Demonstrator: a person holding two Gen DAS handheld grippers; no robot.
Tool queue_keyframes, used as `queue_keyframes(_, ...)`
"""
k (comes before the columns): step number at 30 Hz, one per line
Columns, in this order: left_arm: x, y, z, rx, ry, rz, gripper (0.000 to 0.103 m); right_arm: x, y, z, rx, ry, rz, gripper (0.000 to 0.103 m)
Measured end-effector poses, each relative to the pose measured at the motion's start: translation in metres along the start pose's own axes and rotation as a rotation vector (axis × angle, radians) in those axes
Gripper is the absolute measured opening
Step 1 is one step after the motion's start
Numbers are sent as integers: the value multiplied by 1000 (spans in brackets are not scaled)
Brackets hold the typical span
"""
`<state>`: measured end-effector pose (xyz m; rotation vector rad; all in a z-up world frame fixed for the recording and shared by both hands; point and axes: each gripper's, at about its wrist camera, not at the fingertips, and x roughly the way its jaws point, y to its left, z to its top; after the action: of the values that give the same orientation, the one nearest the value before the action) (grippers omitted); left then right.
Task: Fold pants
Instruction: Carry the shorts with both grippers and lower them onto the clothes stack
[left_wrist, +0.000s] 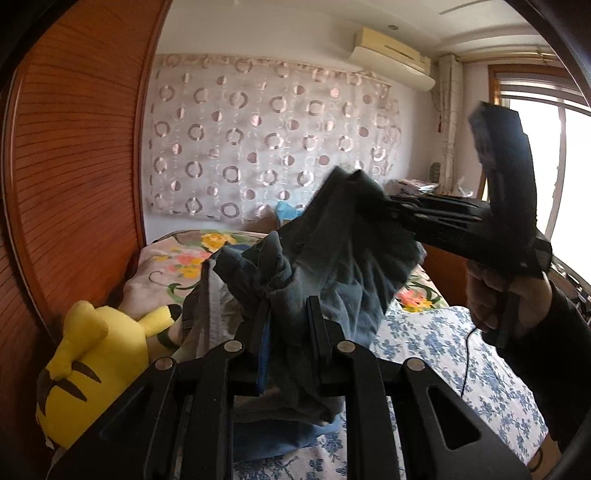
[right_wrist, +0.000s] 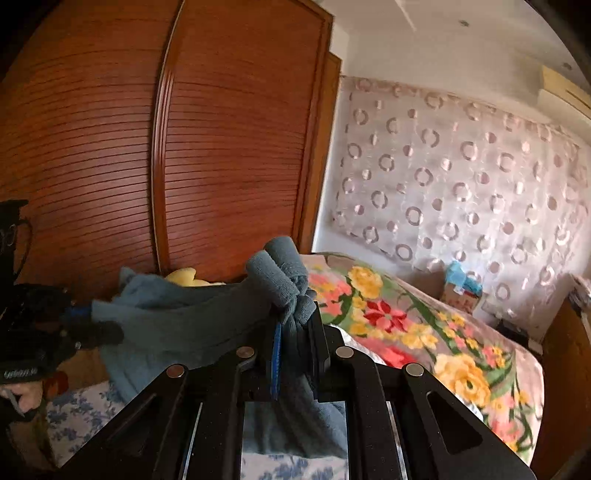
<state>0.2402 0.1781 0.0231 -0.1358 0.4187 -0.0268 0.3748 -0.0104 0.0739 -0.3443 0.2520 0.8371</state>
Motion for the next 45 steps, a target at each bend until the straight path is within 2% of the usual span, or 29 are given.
queue_keyframes(8,4,23,-19,-98,-3,81,18,66,-5,13,-66,25,80,12)
queue_keyframes(12,11,32,-33,-141,22,125,20,95,-5,17,-95,44,125,12)
queue_keyframes(17,14,41,-41,-171,38,141,20,124,-9,19,-101,86,148,12)
queue_keyframes(21,16,42,-43,-171,51,150,22,130,-13,22,-79,100,164,14)
queue_keyframes(24,15,41,-43,-163,50,150,28,133,-17,25,-44,111,165,26)
queue_keyframes(26,12,40,-42,-156,43,149,32,125,-22,24,-19,102,158,29)
queue_keyframes(31,4,33,-32,-140,13,139,48,104,-29,20,12,87,151,30)
queue_keyframes(37,1,25,-15,-108,-14,137,50,91,-36,5,9,103,149,30)
queue_keyframes(41,23,19,-17,-83,69,107,51,99,-44,-6,35,143,137,30)
queue_keyframes(45,39,19,-36,-60,155,132,51,115,-54,-12,78,180,103,30)
